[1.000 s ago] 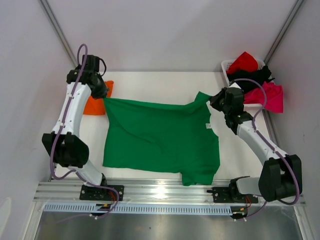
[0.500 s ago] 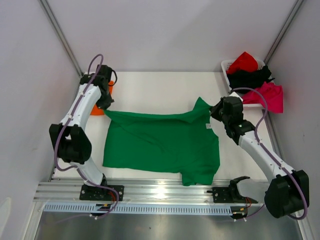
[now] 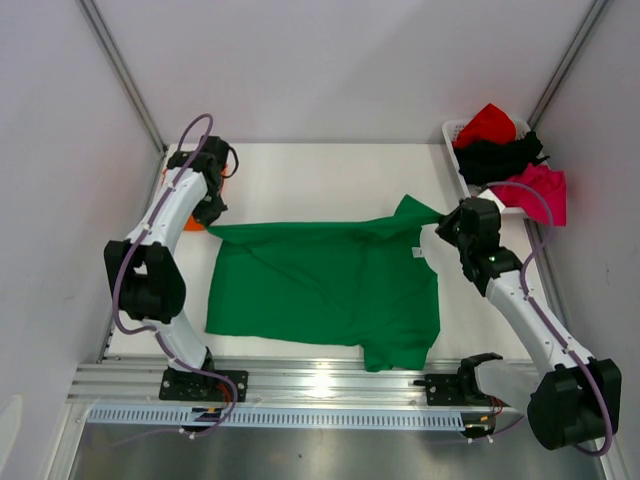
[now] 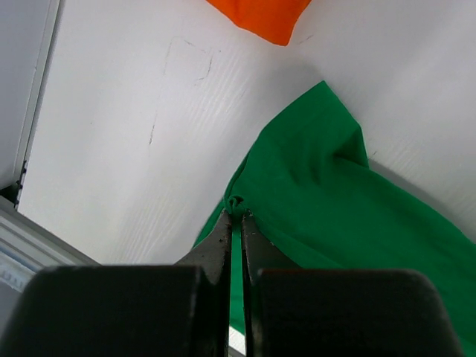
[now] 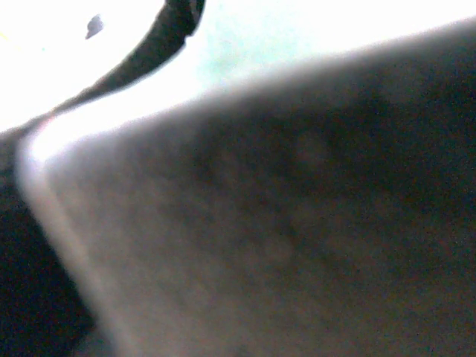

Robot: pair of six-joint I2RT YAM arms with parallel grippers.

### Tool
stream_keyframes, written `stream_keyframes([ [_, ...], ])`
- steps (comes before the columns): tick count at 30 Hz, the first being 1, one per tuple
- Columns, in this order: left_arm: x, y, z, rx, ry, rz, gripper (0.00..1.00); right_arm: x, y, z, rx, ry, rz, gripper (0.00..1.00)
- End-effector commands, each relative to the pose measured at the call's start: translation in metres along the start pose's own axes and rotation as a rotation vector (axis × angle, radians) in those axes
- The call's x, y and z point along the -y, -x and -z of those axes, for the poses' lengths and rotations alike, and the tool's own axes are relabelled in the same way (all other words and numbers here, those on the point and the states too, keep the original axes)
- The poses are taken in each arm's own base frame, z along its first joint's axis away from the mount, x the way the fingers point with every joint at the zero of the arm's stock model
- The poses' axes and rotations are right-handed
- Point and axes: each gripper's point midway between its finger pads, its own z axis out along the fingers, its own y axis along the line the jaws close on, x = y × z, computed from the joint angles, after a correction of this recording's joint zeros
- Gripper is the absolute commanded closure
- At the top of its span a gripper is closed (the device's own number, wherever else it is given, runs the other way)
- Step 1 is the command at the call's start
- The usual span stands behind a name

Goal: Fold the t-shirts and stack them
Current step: Fold the tshirt

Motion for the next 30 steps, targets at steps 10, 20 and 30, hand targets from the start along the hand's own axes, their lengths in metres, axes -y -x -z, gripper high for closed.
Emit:
stream_keyframes([
  [10,-0.034,0.009,0.014,0.076,0.105,0.057,0.99,0.025,0.028,0.018,0.099,-0.072,-0.031,1.00],
  [20,-0.019,-0.013,0.005,0.022,0.024,0.059,0.99,0.026,0.006,0.018,0.036,-0.044,-0.059,1.00],
  [30,-0.016,-0.041,-0.004,-0.028,0.050,0.024,0.99,0.027,-0.026,0.032,-0.050,-0.025,-0.083,1.00],
])
